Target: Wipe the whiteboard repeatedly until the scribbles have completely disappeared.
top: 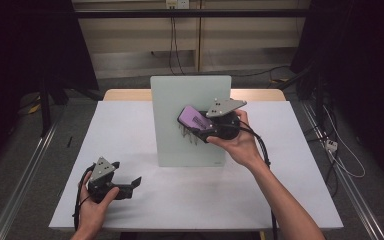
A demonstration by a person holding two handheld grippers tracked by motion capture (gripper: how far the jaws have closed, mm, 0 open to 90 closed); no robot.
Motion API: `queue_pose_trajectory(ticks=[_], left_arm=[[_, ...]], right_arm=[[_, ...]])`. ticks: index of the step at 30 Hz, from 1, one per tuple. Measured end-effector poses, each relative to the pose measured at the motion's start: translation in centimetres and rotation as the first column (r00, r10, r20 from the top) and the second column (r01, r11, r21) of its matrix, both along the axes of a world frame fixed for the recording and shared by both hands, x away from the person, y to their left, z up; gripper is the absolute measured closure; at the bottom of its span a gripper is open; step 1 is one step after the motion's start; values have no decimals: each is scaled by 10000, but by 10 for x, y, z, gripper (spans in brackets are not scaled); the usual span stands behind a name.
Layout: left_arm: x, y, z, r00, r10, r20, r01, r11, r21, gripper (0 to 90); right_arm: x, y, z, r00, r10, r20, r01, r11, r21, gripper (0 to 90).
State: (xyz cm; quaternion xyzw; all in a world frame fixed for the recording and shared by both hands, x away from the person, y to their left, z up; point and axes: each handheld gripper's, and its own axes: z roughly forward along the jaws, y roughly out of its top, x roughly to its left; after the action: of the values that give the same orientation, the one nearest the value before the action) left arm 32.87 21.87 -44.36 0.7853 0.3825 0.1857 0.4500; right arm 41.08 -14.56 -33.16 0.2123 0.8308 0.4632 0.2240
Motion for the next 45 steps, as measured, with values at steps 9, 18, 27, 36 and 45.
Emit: queue_pose_trajectory(ticks=[9,18,27,36,45], left_arm=[[0,0,0,10000,-10,14,10,10000,21,50],[0,0,0,10000,-1,11,1,10000,58,50],[0,-1,0,10000,-40,11,40,10000,71,50],[0,-1,0,10000,-46,-17,46,10000,35,50],[1,-1,-1,10000,-43,-80,43,10000,-18,50]], right_arm=[[1,-16,15,9976,-555,417,538,9978,392,422],[-4,-12,2,9974,-527,495,515,9984,240,422],[-13,-1,-25,9995,-275,170,273,9995,137,423],[-13,2,-29,9999,-84,-93,84,10000,3,422],[-2,3,2,9981,-392,471,379,9989,271,422]])
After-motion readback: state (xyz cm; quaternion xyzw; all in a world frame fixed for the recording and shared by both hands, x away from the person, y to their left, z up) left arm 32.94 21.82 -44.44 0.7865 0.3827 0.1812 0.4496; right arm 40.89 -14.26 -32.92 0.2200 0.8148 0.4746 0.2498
